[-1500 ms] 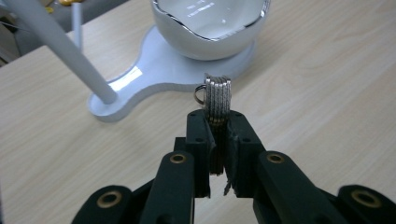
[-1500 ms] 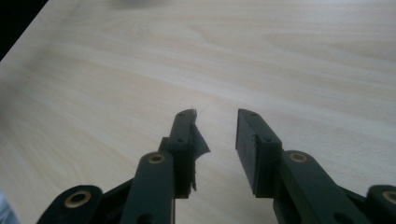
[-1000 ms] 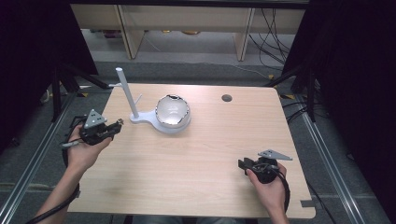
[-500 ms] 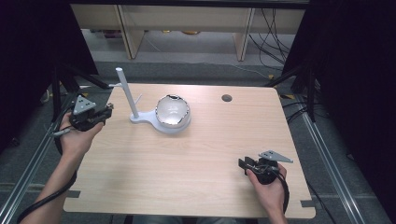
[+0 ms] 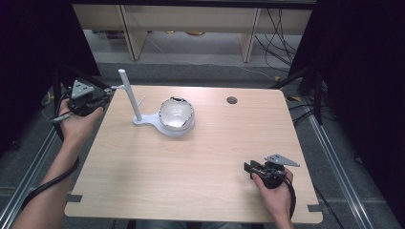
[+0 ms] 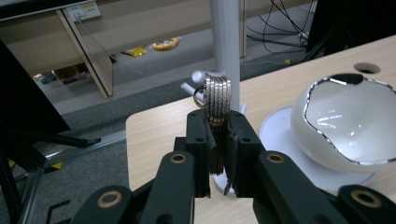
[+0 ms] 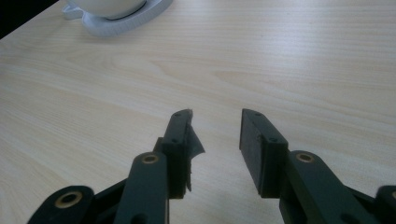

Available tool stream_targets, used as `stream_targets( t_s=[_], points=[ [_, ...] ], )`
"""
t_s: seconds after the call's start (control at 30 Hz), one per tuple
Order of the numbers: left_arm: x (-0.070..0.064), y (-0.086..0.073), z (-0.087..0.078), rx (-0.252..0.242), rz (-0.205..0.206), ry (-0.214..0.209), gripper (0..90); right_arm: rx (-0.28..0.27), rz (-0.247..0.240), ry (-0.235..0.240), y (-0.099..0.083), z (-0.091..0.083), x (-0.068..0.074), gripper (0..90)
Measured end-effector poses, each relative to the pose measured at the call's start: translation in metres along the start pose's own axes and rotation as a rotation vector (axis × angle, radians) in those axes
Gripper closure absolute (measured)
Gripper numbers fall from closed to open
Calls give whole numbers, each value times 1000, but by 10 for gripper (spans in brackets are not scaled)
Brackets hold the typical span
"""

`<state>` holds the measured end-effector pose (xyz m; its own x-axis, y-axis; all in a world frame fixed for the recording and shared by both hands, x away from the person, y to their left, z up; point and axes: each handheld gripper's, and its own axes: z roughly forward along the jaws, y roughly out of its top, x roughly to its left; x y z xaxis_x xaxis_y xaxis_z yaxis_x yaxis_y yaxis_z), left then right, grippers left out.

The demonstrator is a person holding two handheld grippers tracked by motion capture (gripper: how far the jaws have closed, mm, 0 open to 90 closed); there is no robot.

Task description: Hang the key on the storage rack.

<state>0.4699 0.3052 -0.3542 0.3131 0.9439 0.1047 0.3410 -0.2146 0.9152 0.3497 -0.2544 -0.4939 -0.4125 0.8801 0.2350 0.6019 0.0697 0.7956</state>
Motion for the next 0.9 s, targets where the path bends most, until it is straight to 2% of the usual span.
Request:
stream_targets(
  t_s=[0.03, 0.13, 0.17, 0.23, 0.27, 0.37, 0.4, 0.9],
  points=[
    [1, 2, 1, -5, -2, 1, 805, 5, 48, 16, -1, 1, 3, 644],
    [3, 7, 3, -8, 3, 9, 805, 2, 39, 20, -1, 1, 3, 644],
    [4, 8, 4, -12, 0, 10, 805, -2, 6, 12, -1, 1, 0, 644],
    [4, 9, 6, -12, 1, 11, 805, -4, 6, 9, -1, 1, 0, 644],
    [6, 10, 8, -17, 0, 12, 805, 0, 37, 18, -1, 1, 3, 645],
    [7, 11, 10, -21, -3, 11, 805, -1, 37, 15, -1, 1, 2, 645],
    [7, 13, 12, -27, -6, 9, 805, 5, 51, 19, -1, 1, 3, 645],
    [9, 16, 22, -18, -8, 0, 804, 9, 51, 10, -2, 1, 2, 645]
  ],
)
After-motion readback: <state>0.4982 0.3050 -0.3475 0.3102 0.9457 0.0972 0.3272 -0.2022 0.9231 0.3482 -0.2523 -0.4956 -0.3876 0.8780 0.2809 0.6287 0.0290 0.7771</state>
